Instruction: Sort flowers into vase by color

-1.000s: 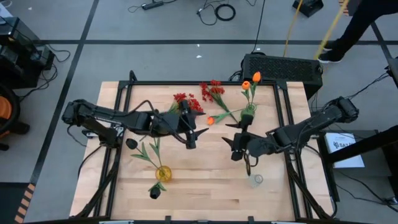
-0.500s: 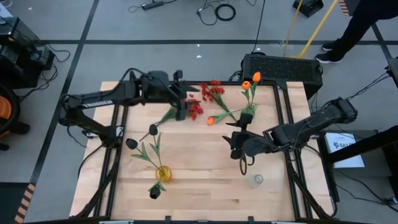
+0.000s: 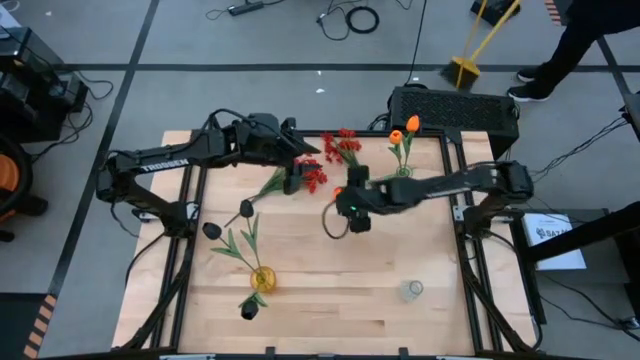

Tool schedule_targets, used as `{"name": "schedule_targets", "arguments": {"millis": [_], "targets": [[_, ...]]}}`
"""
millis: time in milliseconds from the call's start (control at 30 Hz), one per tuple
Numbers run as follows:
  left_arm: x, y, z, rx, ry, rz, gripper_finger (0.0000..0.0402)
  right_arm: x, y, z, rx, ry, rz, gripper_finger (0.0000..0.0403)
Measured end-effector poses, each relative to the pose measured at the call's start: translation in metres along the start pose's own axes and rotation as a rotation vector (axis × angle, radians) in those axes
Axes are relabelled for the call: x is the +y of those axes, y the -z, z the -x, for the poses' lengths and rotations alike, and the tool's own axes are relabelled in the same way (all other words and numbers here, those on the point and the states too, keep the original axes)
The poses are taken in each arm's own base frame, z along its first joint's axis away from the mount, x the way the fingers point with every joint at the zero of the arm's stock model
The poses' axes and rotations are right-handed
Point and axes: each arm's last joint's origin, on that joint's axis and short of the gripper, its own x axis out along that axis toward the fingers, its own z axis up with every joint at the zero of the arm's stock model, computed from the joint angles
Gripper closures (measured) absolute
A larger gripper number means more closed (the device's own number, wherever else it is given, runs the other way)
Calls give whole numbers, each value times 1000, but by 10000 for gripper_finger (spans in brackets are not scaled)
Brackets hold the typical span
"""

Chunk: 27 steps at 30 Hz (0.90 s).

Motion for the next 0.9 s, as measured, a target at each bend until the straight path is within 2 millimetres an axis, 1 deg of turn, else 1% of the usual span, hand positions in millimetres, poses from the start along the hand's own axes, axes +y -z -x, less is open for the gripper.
{"name": "schedule_targets", "arguments": {"millis": [100, 233, 333, 467, 600, 833, 900], "targets": [[-1, 3, -1, 19, -19, 46, 217, -14, -2, -21, 56, -58, 19, 192], [2, 5, 1, 45, -98, 105, 217, -26, 10, -47, 138, -103, 40, 192], [1, 6, 2, 59, -99, 106, 217, -36, 18, -58, 179, -114, 53, 193], [-1, 8, 1, 80, -89, 110, 217, -43, 28, -72, 229, -147, 55, 193], [-5, 7, 1, 81, -77, 104, 217, -44, 30, -80, 224, -169, 46, 193], [-7, 6, 1, 75, -72, 94, 217, -34, 36, -102, 254, -232, 90, 193], [-7, 6, 1, 74, -72, 94, 217, -33, 37, -105, 259, -237, 95, 193]]}}
